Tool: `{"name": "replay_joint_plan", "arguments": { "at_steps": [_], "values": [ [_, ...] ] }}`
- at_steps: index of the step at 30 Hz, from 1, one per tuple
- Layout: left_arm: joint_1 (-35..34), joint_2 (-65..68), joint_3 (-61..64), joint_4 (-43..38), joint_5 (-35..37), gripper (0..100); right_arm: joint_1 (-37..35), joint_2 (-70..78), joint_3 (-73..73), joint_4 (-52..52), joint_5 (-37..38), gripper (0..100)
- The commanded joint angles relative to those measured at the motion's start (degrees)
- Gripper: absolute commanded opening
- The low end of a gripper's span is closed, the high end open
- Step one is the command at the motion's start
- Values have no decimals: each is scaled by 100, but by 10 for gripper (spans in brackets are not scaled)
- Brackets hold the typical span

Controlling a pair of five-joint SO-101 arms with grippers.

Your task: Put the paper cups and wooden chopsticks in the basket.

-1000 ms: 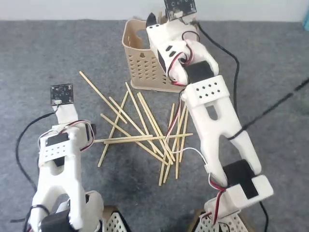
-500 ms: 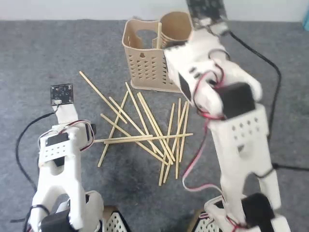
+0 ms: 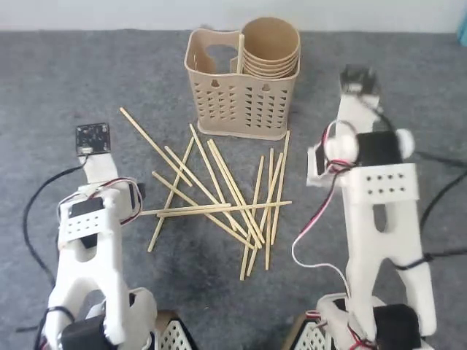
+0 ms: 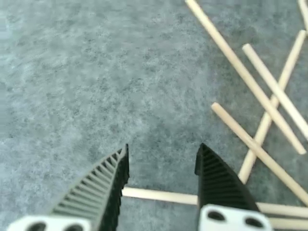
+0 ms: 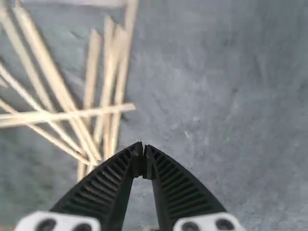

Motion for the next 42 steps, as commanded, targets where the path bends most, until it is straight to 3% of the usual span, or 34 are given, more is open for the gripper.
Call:
{"name": "replay_joint_plan", "arguments": {
  "at_steps": [1, 7, 11, 19, 24, 29, 37, 42],
  "values": [
    [352, -9, -312, 132, -26, 217, 286, -277, 2101, -1613, 325, 8],
    [686, 0, -1218, 1266, 510, 217, 286, -268, 4273, -4075, 615, 8],
    [862, 0, -1596, 1547, 1099, 217, 233, -286, 5002, -5007, 659, 8],
    [1609, 1020, -1719, 1169, 2251, 217, 242, -338, 5064, -5024, 668, 8],
    [1407, 2585, -2545, 1143, 2708, 217, 268, -347, 5064, -5015, 668, 8],
    [1336, 3270, -3319, 1741, 2989, 212, 251, -347, 5064, -5024, 677, 8],
    [1345, 3323, -3354, 1741, 2998, 14, 242, -330, 5064, -5059, 923, 8],
    [1354, 3323, -3336, 1776, 2989, 12, 242, -312, 5064, -5077, 923, 8]
  ]
}}
